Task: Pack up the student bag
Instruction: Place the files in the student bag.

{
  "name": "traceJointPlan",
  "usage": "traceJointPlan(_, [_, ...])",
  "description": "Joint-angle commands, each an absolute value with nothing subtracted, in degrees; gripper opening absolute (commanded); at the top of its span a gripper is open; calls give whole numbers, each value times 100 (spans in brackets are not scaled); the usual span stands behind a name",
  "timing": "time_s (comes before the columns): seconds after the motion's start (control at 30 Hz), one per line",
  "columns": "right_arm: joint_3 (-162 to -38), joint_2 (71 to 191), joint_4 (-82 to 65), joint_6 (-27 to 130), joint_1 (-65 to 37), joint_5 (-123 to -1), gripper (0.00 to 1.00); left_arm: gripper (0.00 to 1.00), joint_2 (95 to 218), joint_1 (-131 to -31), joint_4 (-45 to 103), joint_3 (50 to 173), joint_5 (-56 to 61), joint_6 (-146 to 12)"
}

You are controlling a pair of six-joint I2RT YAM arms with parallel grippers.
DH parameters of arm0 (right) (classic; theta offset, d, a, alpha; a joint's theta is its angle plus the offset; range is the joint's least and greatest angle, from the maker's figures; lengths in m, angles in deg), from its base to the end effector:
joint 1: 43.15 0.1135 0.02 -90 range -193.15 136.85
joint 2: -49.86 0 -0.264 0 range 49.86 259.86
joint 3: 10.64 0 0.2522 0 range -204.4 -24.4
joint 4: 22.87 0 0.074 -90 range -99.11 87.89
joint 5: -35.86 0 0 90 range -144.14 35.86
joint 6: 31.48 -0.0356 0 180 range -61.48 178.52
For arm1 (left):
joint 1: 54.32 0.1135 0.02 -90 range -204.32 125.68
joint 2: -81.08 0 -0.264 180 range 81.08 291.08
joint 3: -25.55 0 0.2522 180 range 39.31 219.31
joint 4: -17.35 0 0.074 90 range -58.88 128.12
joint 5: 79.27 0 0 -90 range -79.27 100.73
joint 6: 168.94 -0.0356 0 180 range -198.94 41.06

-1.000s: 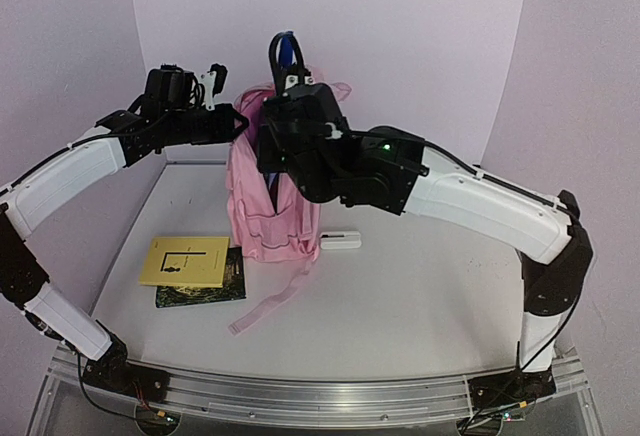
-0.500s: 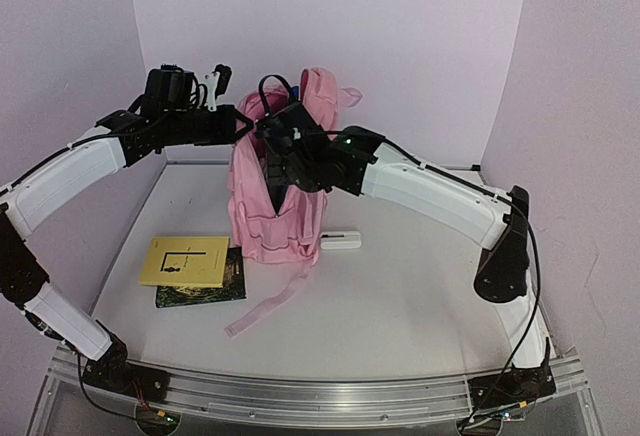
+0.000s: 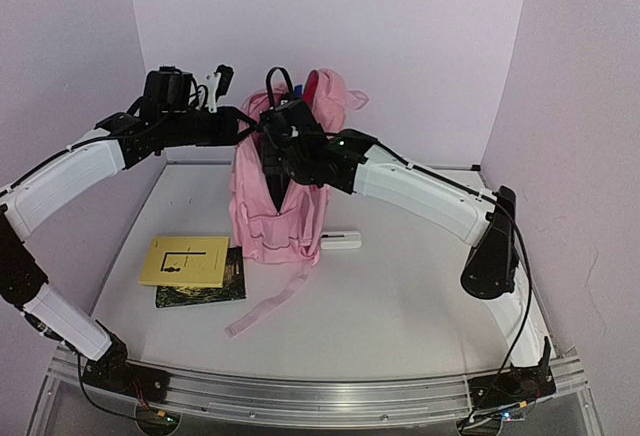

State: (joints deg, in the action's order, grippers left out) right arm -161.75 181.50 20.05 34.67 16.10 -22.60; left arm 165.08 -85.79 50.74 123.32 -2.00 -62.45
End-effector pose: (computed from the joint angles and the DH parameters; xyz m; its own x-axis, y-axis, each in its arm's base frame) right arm 0.2864 0.4450 0.3533 -0.3830 0.0302 -0.9232 -0.3632 0.9140 0.1806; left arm 0.2857 -0.1841 0.3996 -0.4694 -0.0373 -0.8822 0.5767 0.7436 -0.3383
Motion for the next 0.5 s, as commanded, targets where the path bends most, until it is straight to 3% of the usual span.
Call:
traceJointPlan(0.0, [-16440,18094,1661,3918,1510,-2640,40,26,16257,-8623,5264,12189,-506,-6225])
traceJointPlan(0.1, [-16154,17659,1553,4014,1515,-3150,56,36,16184,-8623,5271,12130,-438,-6180])
traceJointPlan(0.2, [-15743,17148,1417,4051,1515,-3801,67,44,16075,-8622,5260,12055,-433,-6128])
traceJointPlan(0.47, [-14467,15850,1174,3873,1543,-4789,79,77,15562,-8621,5287,11621,-615,-6033])
